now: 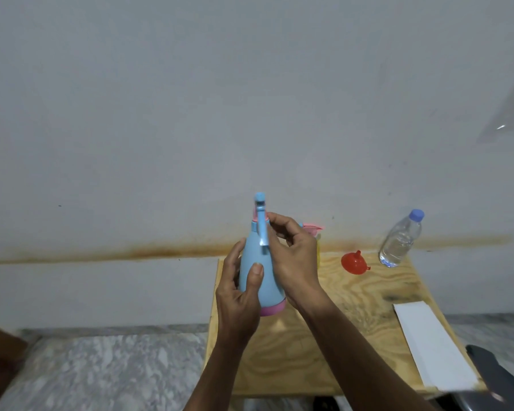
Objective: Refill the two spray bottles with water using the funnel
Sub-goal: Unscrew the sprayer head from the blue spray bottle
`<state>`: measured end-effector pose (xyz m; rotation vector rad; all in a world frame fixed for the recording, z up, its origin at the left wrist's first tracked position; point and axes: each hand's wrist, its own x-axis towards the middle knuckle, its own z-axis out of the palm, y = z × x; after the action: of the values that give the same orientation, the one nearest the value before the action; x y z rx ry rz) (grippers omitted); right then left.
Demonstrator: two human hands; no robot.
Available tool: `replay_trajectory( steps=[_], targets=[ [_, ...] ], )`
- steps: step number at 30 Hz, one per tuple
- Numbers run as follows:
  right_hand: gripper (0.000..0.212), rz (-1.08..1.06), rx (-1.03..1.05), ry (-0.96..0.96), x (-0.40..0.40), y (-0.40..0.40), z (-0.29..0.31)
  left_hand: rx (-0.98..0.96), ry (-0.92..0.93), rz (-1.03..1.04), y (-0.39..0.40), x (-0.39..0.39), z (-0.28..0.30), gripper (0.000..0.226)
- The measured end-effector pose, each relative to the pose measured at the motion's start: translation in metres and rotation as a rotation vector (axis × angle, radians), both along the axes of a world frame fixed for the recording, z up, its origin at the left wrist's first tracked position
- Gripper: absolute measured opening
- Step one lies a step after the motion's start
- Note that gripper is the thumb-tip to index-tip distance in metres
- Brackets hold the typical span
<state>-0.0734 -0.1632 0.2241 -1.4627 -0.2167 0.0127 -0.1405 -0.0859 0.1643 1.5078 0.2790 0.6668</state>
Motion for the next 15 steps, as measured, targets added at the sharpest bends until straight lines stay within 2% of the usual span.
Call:
replay_trajectory(
  steps=[9,15],
  targets=[
    [0.028,-0.035,0.048,0.037,-0.009,0.009,0.004,0.03,-0.012,0.017,0.007,-0.003,0.004,0.044],
    [0.024,-0.03,0.053,0.044,-0.01,0.015,0.005,0.035,-0.004,0.017,0.009,-0.007,0.007,0.047]
  ],
)
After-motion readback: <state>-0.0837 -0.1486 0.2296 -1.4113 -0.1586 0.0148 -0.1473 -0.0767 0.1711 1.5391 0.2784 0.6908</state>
